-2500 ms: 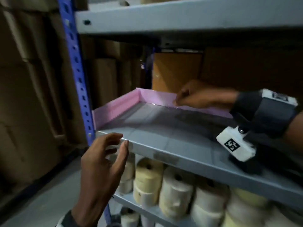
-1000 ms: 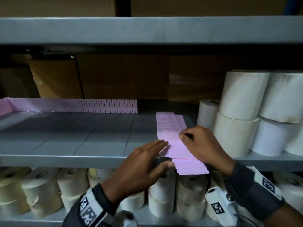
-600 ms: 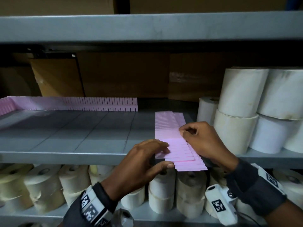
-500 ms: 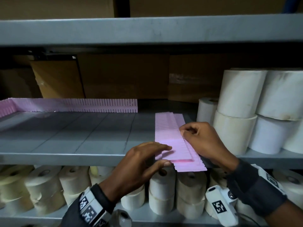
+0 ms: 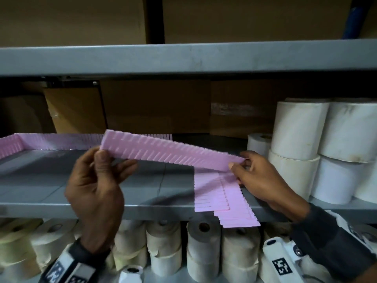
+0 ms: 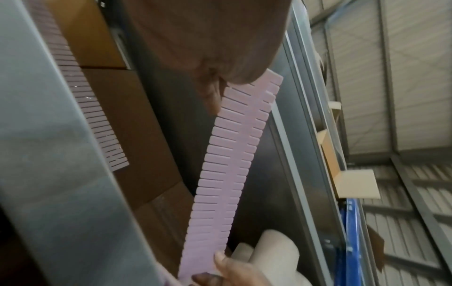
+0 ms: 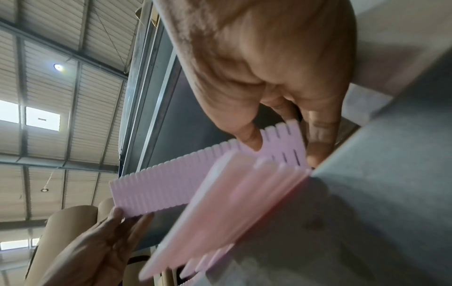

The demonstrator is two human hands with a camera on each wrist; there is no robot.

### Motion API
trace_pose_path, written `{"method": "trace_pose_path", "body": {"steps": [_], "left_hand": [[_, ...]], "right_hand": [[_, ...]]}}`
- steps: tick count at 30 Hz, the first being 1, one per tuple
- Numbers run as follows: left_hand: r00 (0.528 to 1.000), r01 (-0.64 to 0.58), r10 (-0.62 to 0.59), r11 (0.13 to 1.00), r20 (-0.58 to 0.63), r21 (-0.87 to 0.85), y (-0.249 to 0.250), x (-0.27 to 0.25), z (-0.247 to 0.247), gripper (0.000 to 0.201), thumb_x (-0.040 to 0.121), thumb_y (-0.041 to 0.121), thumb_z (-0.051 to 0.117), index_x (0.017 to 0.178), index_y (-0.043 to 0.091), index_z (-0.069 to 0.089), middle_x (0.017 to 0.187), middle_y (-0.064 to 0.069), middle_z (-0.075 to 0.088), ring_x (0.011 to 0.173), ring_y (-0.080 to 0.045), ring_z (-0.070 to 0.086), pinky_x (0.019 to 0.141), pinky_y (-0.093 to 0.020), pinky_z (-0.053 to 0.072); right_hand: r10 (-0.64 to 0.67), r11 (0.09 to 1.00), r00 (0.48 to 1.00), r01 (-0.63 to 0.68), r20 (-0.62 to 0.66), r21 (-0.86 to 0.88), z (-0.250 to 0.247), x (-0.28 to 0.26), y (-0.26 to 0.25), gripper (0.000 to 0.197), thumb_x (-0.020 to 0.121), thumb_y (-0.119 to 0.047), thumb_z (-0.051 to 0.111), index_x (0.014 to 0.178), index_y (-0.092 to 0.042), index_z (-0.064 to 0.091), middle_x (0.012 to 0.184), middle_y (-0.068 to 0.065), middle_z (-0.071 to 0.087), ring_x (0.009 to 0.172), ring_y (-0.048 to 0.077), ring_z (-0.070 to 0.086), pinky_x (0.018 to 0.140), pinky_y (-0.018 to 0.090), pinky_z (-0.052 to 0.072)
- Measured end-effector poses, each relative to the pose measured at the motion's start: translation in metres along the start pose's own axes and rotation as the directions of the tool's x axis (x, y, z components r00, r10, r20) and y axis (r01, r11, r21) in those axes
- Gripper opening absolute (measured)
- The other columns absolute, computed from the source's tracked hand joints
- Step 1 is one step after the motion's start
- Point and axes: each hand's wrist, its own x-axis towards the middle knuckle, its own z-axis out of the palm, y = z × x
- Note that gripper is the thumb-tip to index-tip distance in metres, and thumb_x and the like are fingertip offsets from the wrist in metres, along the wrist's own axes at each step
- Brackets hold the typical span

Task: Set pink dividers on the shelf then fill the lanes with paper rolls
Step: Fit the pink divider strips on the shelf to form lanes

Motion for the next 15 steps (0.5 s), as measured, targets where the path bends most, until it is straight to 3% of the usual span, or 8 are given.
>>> {"method": "trace_pose_path", "body": {"steps": [2, 5, 10, 13, 15], "left_hand": [[0.998, 0.051, -0.053, 0.998, -0.045, -0.037, 0.004, 0.006, -0.009, 0.039, 0.103, 0.04, 0.056, 0.12, 0.005, 0.062, 0.099, -0.001, 0.078, 0.08, -0.024, 0.079, 0.074, -0.036, 0.066], [0.994, 0.096, -0.099, 0.993, -0.047, -0.068, 0.01, 0.012, -0.022, 0.022, 0.105, 0.038, 0.054, 0.114, 0.022, 0.065, 0.106, -0.003, 0.077, 0.082, -0.023, 0.079, 0.075, -0.034, 0.065], [0.995, 0.098, -0.097, 0.994, -0.02, 0.044, 0.017, 0.031, -0.055, 0.028, 0.108, 0.03, 0.049, 0.124, 0.011, 0.063, 0.103, 0.0, 0.078, 0.084, -0.021, 0.078, 0.073, -0.03, 0.065], [0.999, 0.038, -0.032, 0.987, -0.04, 0.156, 0.021, 0.044, -0.082, 0.022, 0.109, 0.022, 0.051, 0.123, 0.015, 0.065, 0.1, 0.005, 0.077, 0.088, -0.02, 0.076, 0.074, -0.029, 0.064], [0.999, 0.001, 0.009, 0.977, -0.044, 0.214, 0.026, 0.056, -0.102, 0.023, 0.108, 0.018, 0.052, 0.127, 0.022, 0.065, 0.107, 0.003, 0.075, 0.091, -0.02, 0.075, 0.074, -0.028, 0.064]], "right_hand": [[-0.002, 0.998, 1.0, 0.004, -0.023, 0.063, -0.002, 0.0, -0.004, 0.016, 0.094, -0.04, 0.06, 0.102, -0.026, 0.059, 0.09, -0.009, 0.069, 0.083, 0.015, 0.069, 0.075, 0.036, 0.06], [-0.008, 0.987, 0.996, 0.022, -0.088, 0.159, -0.005, 0.0, -0.013, 0.013, 0.094, -0.034, 0.063, 0.099, -0.024, 0.069, 0.08, -0.004, 0.074, 0.072, 0.014, 0.072, 0.075, 0.044, 0.062], [-0.067, 0.98, 0.995, 0.079, -0.07, 0.183, -0.01, 0.004, -0.037, 0.021, 0.091, -0.031, 0.066, 0.111, -0.024, 0.067, 0.08, -0.002, 0.075, 0.071, 0.017, 0.074, 0.075, 0.047, 0.062], [-0.133, 0.983, 0.989, 0.14, -0.057, 0.122, -0.009, 0.009, -0.064, 0.013, 0.09, -0.034, 0.065, 0.1, -0.027, 0.067, 0.077, -0.001, 0.075, 0.066, 0.016, 0.074, 0.069, 0.044, 0.062], [-0.166, 0.979, 0.985, 0.169, -0.034, 0.118, -0.001, 0.017, -0.088, 0.008, 0.09, -0.031, 0.065, 0.093, -0.024, 0.068, 0.076, 0.004, 0.075, 0.066, 0.021, 0.074, 0.069, 0.046, 0.062]]}}
